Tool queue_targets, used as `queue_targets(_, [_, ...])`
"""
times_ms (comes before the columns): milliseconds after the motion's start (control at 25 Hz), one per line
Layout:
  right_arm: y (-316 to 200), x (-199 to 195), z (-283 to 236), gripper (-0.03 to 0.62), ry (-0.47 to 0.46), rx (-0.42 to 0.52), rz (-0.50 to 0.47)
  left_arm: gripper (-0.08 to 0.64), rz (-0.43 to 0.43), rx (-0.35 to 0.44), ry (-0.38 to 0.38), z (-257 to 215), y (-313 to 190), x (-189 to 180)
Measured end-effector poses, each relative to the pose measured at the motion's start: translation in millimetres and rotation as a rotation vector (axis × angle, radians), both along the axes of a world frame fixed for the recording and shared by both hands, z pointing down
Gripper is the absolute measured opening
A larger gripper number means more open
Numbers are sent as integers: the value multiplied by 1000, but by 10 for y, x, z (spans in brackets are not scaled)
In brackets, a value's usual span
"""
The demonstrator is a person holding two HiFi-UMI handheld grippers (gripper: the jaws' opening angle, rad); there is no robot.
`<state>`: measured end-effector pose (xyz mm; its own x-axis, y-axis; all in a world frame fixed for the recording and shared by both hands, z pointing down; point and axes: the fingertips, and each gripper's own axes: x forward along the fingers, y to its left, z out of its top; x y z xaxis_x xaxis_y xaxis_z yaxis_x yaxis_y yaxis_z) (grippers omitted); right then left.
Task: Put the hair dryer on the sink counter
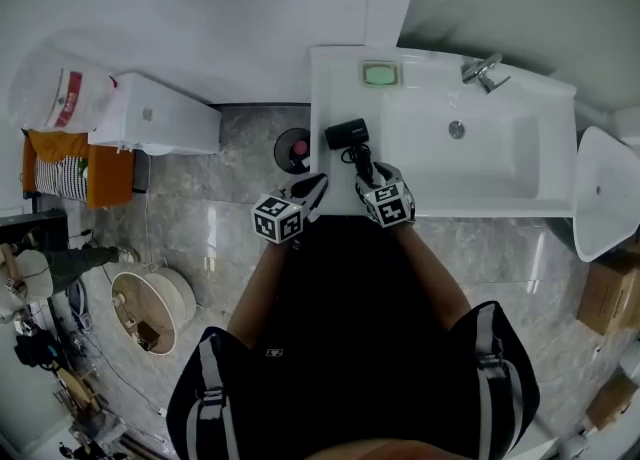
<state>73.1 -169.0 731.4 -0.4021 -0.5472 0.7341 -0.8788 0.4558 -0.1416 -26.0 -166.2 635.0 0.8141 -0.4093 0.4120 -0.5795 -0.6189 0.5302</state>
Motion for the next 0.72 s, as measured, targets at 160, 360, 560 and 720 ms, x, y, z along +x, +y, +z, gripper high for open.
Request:
queue_targets(160, [84,63,-163,124,-68,36,40,20,8,-5,8,20,24,-72])
queue_targets(360, [131,15,-389,58,-271,57,46,20,2,-1,51,-73,-52,-151])
queue_targets(560, [157,-12,-538,58,-312,72,57,20,35,-4,50,-67,-73,-242])
queue_targets(720, [124,-31,-612,58,-303,97,77,20,61,-10,53,-17,-103,-320])
